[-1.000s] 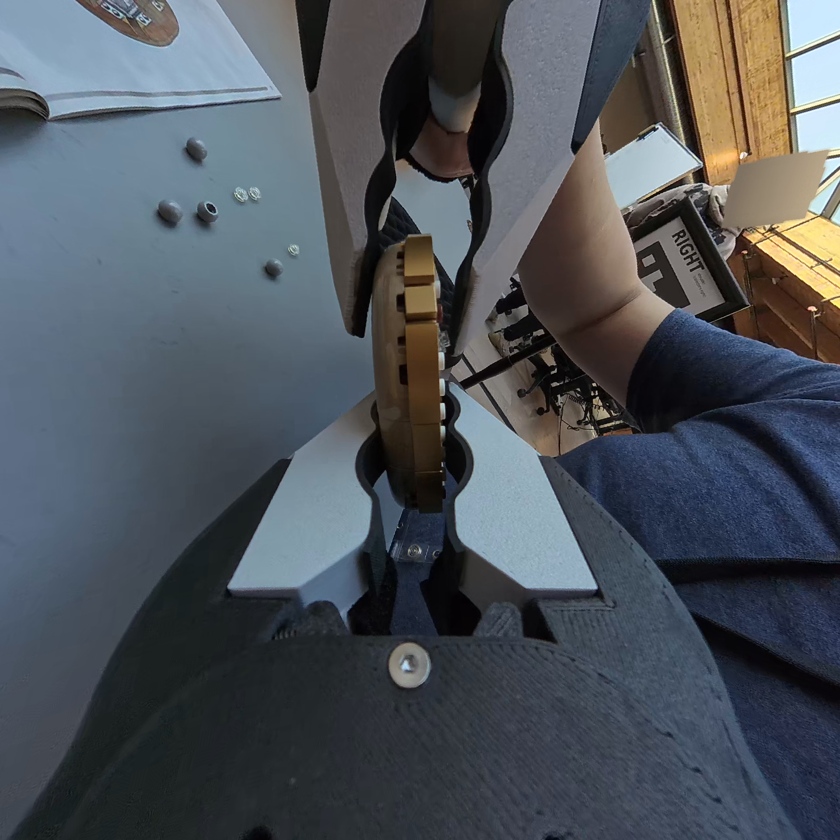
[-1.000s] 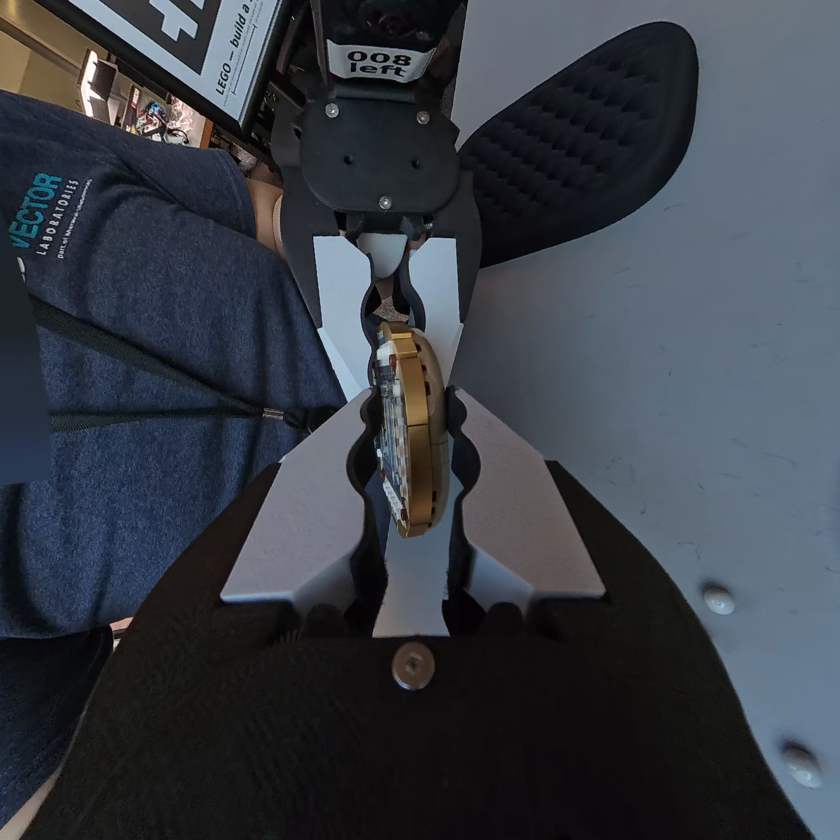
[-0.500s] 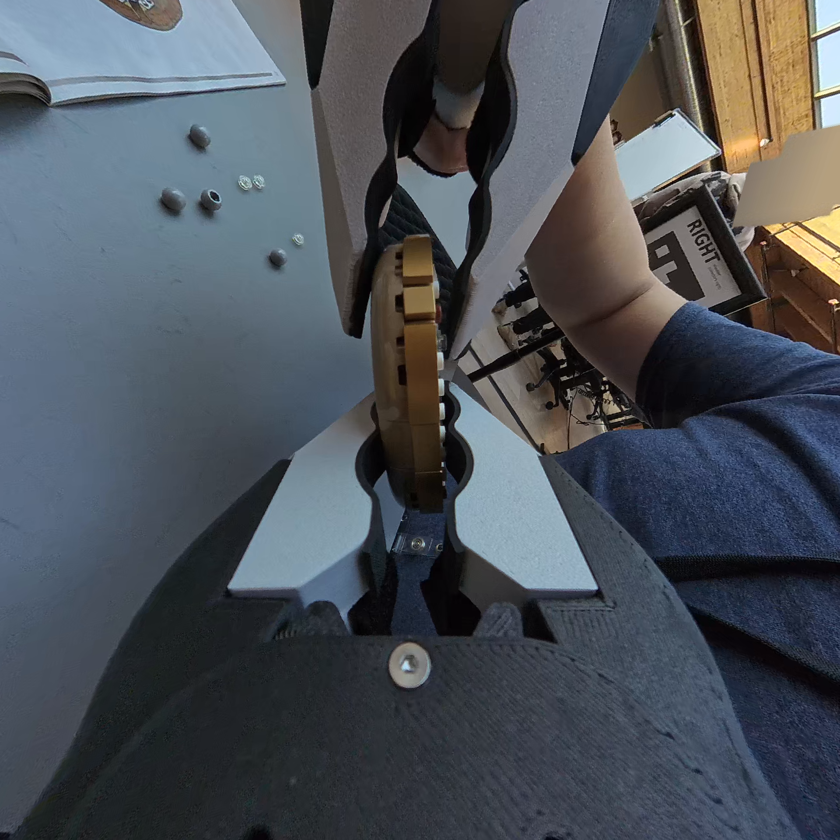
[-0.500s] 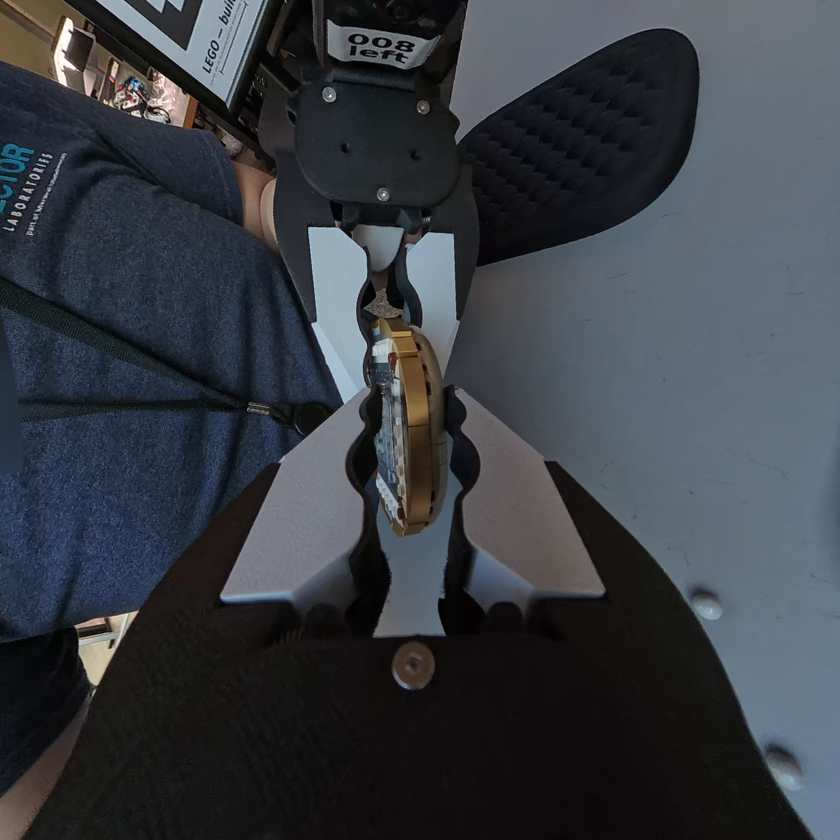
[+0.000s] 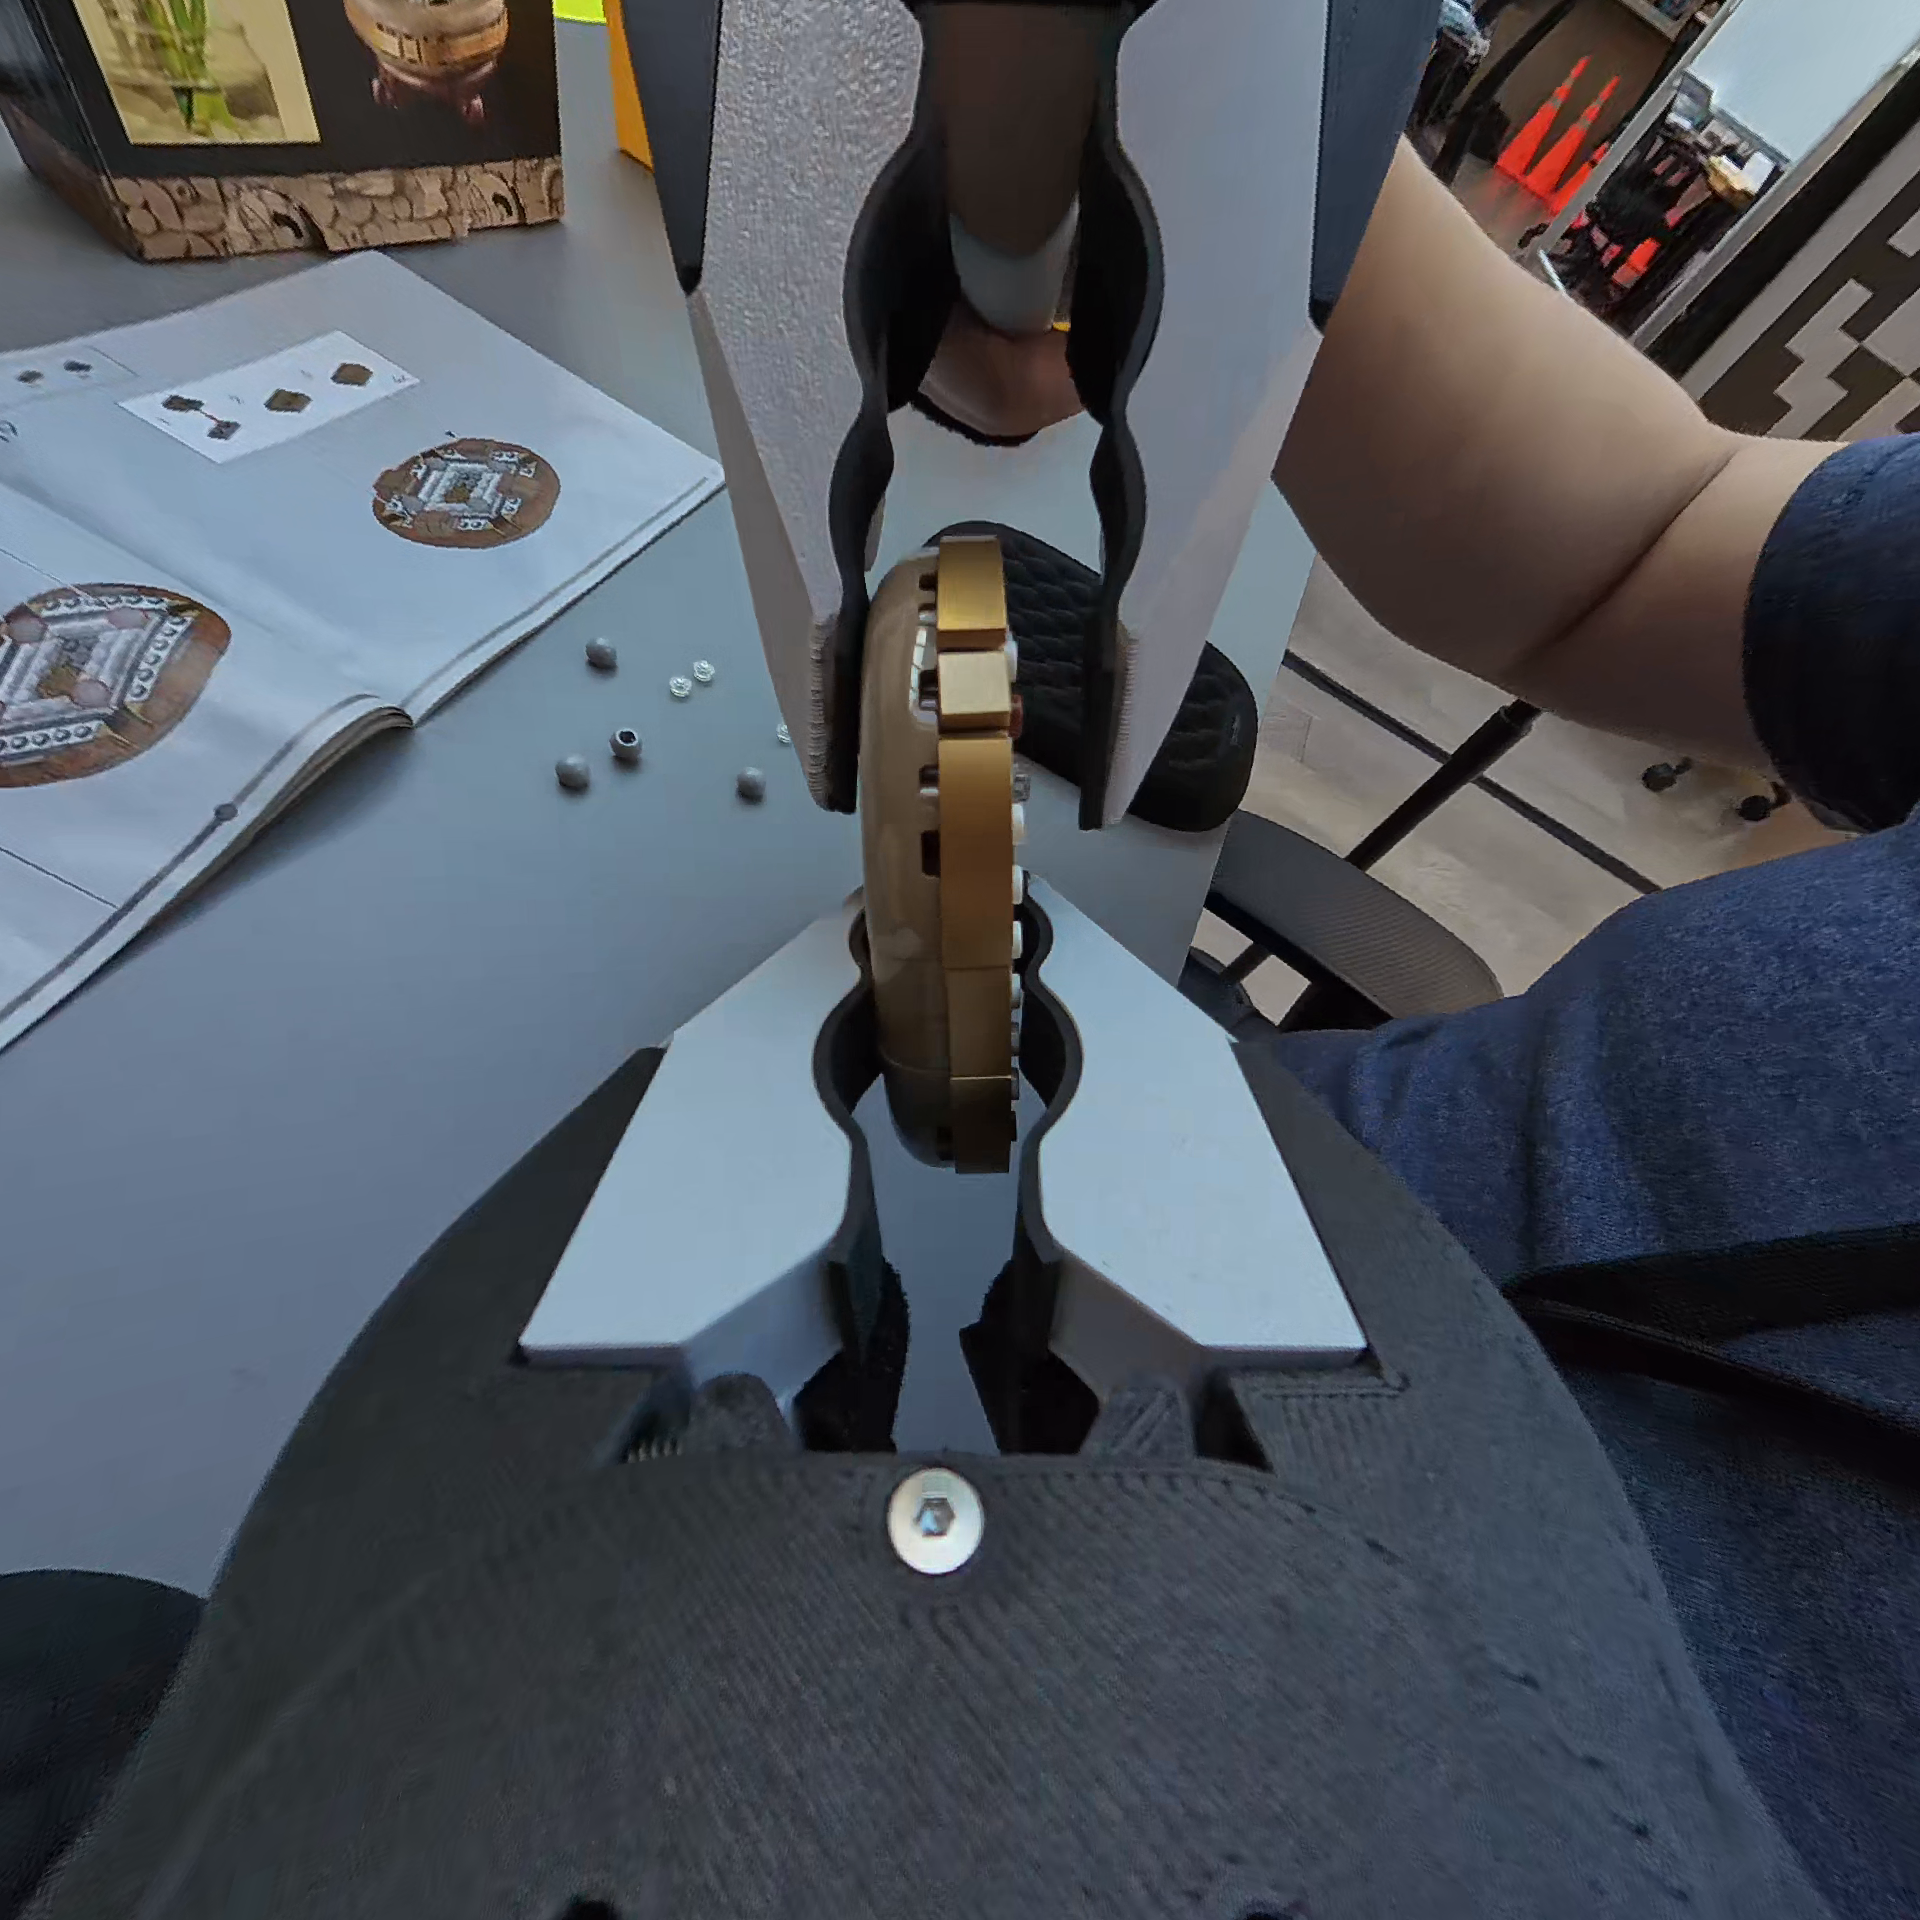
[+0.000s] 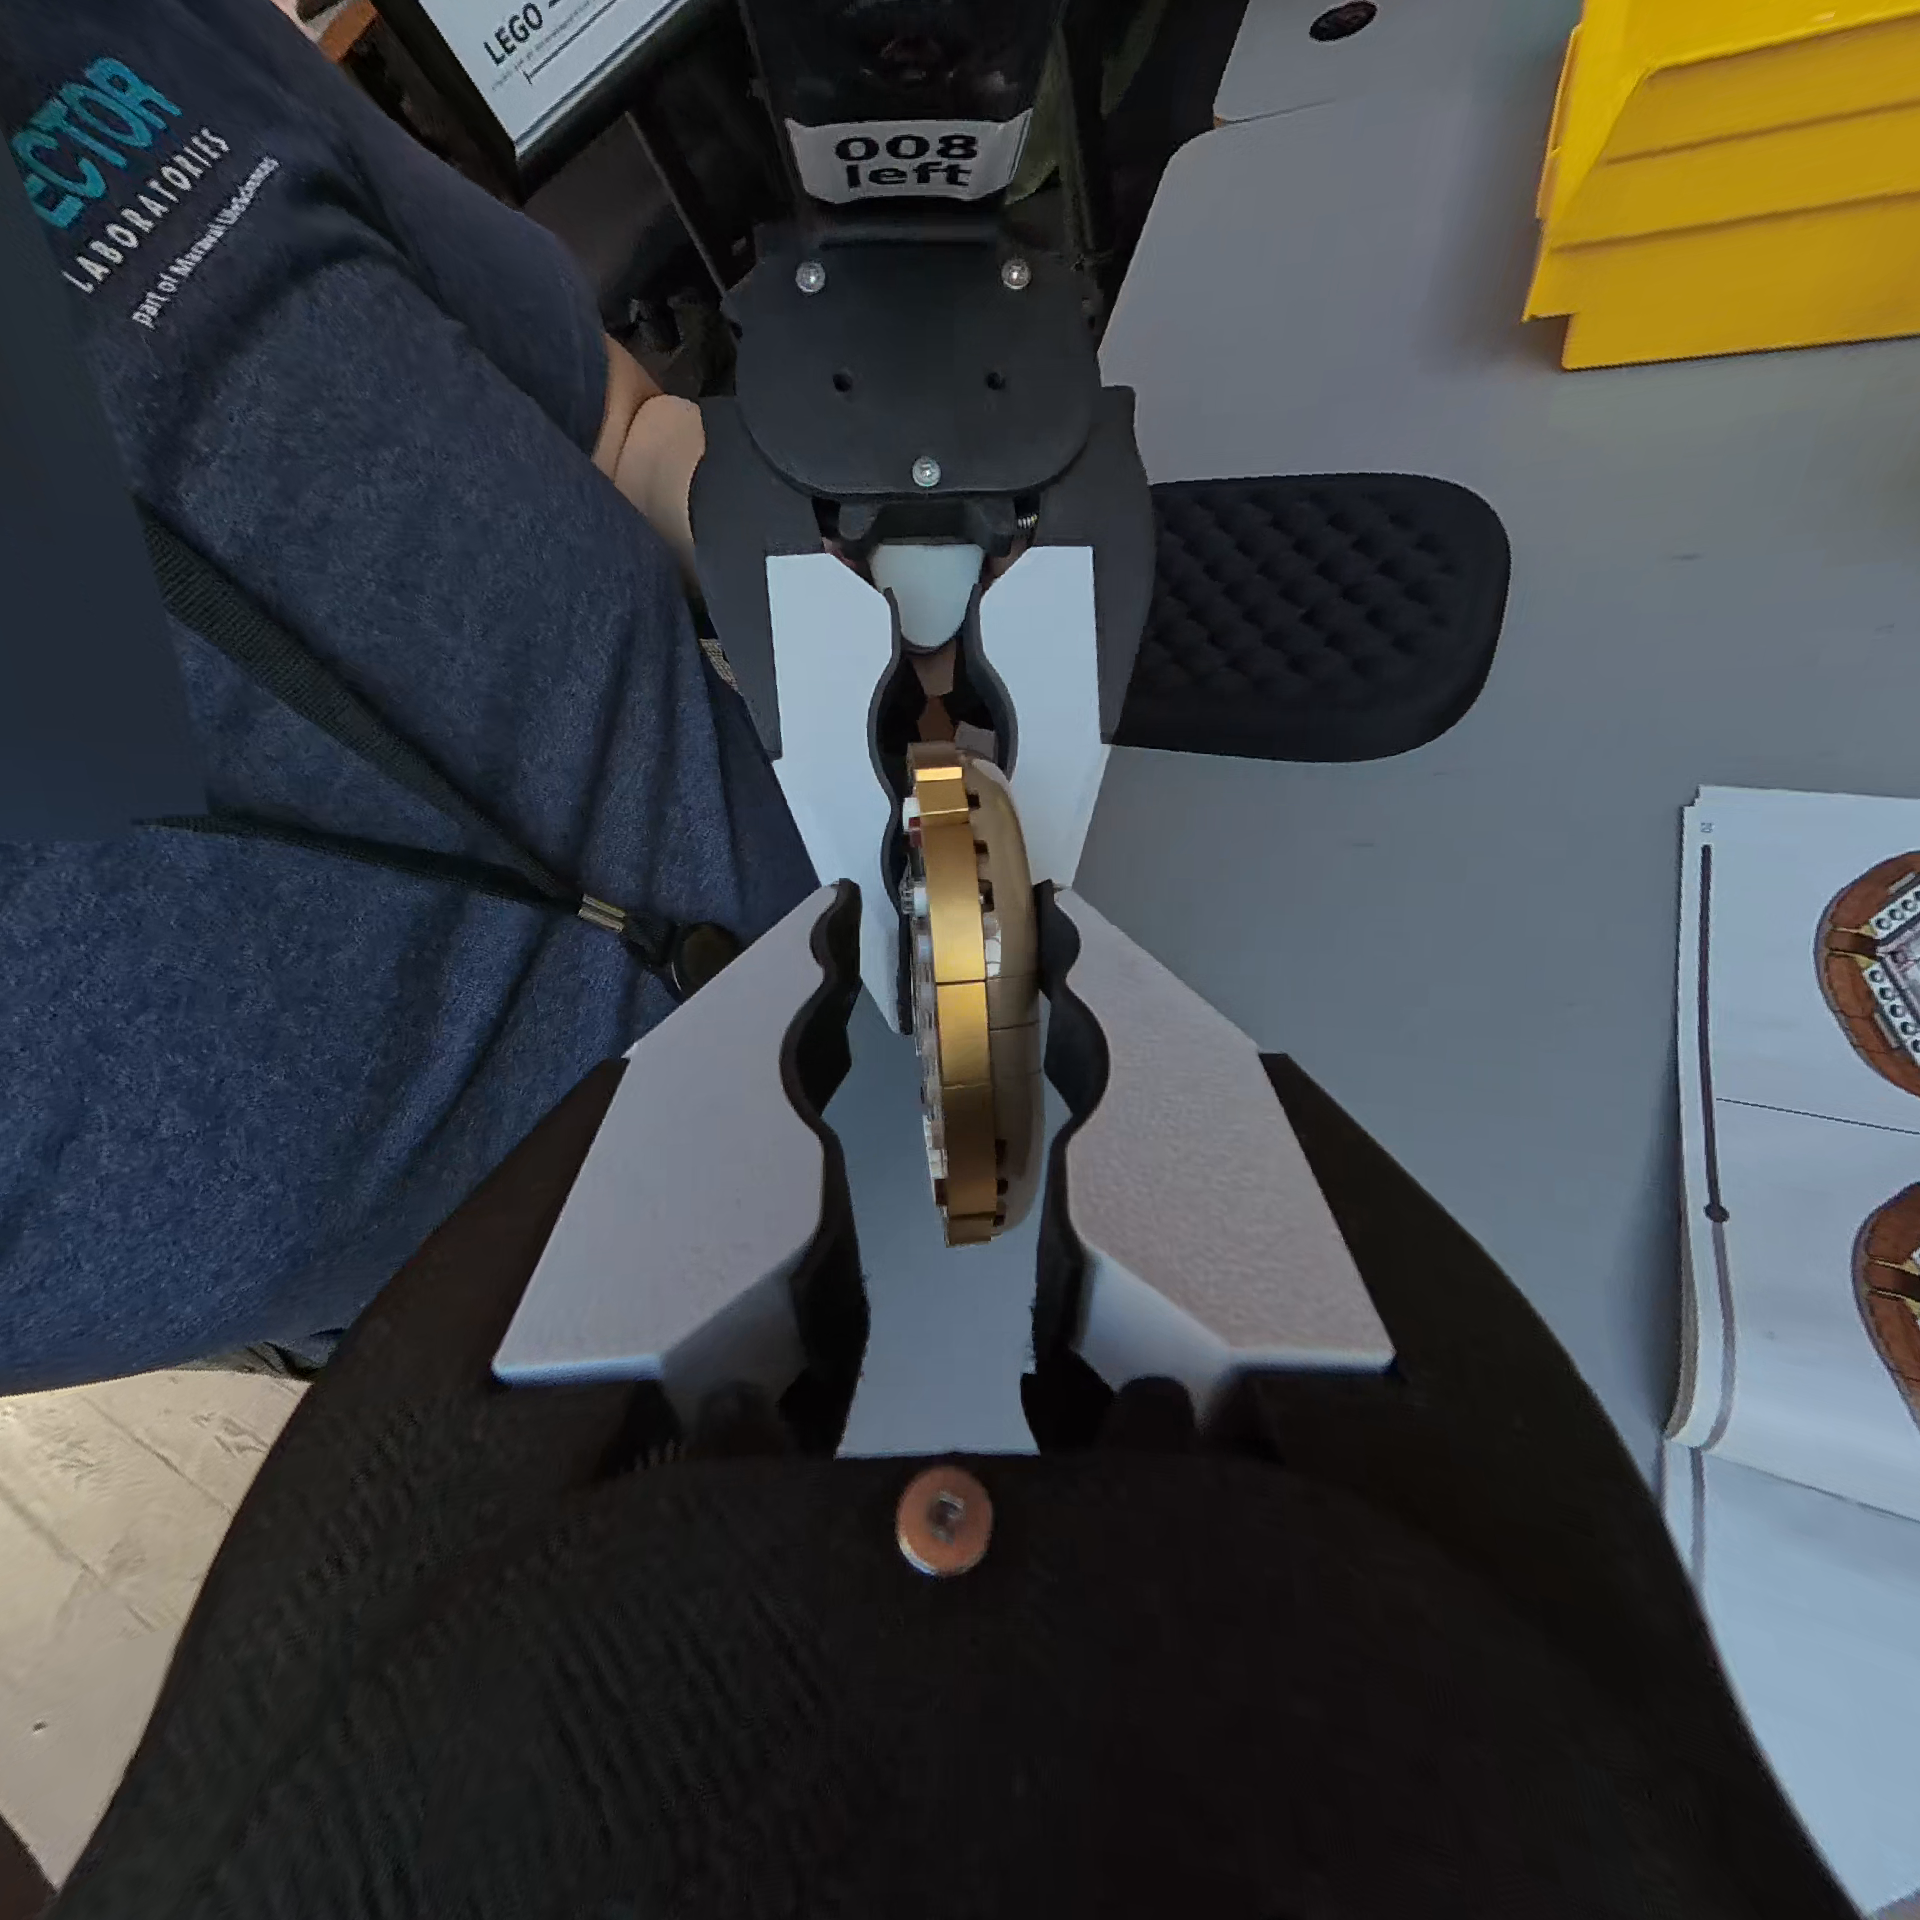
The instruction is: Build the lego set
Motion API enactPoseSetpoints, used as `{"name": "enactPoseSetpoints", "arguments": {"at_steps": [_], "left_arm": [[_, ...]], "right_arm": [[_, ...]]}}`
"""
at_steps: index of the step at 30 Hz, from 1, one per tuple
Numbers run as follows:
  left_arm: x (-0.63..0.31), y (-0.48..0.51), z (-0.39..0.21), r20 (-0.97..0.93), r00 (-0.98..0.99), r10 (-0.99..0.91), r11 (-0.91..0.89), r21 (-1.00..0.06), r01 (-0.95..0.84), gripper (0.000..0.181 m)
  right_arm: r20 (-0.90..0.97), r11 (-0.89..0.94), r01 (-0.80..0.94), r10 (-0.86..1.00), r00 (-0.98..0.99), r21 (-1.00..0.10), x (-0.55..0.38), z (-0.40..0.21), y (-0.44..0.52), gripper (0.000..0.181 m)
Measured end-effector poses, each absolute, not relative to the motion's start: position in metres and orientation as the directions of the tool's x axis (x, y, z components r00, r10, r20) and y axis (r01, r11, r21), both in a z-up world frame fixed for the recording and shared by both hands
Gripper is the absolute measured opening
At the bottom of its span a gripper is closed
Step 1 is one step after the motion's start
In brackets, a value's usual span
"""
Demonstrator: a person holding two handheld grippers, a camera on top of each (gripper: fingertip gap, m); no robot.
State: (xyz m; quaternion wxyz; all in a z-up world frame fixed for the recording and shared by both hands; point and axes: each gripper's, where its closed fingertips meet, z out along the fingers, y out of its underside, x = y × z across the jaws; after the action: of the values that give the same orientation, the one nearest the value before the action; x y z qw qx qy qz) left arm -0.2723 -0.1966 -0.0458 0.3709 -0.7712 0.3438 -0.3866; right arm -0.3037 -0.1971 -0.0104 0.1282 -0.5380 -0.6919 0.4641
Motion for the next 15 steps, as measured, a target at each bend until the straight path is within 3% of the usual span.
{"name": "enactPoseSetpoints", "arguments": {"at_steps": [7, 15], "left_arm": [[-0.2702, -0.1979, -0.0391, 0.232, 0.481, -0.845, -0.398, -0.874, -0.279, 0.02], [-0.2721, -0.1995, -0.0413, 0.166, 0.491, -0.855, -0.362, -0.869, -0.338, 0.02]], "right_arm": [[-0.148, 0.12, 0.594, 0.912, -0.383, -0.795, -0.3018, -0.0042, -0.1995, 0.024], [-0.097, 0.169, 0.589, 0.914, -0.393, -0.791, -0.3001, -0.0053, -0.2043, 0.023]]}}
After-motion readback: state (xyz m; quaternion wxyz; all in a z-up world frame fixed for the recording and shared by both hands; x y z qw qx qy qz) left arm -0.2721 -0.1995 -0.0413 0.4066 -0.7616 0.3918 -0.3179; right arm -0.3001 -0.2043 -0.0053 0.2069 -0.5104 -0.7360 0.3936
